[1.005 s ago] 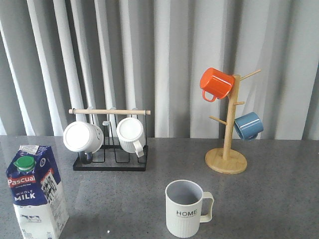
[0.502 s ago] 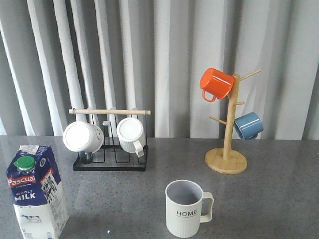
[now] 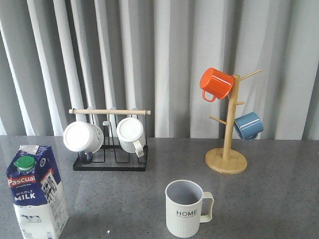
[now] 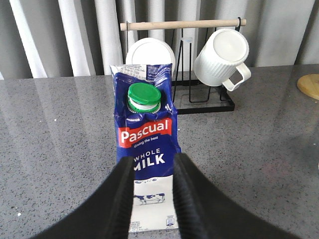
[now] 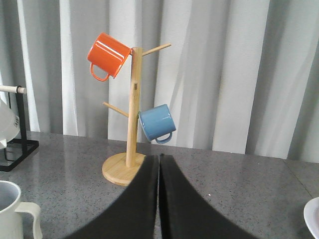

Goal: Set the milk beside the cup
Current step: 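Reach the left gripper to the milk carton and grasp its top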

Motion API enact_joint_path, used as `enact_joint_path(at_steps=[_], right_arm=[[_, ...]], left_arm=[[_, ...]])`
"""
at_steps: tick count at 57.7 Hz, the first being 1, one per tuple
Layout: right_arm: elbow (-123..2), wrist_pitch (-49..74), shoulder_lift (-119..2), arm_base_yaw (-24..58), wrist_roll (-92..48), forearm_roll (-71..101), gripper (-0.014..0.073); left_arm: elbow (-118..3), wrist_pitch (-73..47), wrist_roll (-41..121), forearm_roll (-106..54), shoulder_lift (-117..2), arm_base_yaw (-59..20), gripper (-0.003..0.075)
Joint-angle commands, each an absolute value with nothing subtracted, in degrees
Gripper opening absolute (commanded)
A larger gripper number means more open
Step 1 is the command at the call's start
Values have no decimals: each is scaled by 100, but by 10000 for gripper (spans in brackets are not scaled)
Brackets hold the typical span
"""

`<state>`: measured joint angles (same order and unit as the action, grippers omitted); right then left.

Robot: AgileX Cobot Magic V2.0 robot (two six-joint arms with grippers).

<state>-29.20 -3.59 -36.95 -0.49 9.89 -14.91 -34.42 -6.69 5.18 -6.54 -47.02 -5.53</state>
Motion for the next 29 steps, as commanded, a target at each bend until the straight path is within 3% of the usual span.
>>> enact_joint_path(at_steps=[1, 11, 15, 19, 26, 28, 29], right_arm=[[-3084, -749, -3686, -77, 946, -1505, -7], [-3084, -749, -3686, -77, 946, -1505, -7], [-3084, -749, -3686, -77, 946, -1505, -7], [-3084, -749, -3686, -77, 946, -1505, -7], [-3084, -749, -3686, -77, 946, -1505, -7], [-3084, -749, -3686, -77, 946, -1505, -7], [-3084, -749, -3686, -77, 946, -1505, -7]], left_arm=[[-3650, -272, 472, -676, -4676, -591, 207], [-3650, -95, 466, -694, -4676, -591, 212], [-3650, 158, 441, -706, -4676, -591, 255], [-3650, 328, 286, -792, -4676, -591, 355], [-3650, 348, 164, -832, -4676, -591, 663], [-3650, 348, 164, -832, -4676, -591, 737], [-3650, 348, 169, -832, -4676, -591, 736]])
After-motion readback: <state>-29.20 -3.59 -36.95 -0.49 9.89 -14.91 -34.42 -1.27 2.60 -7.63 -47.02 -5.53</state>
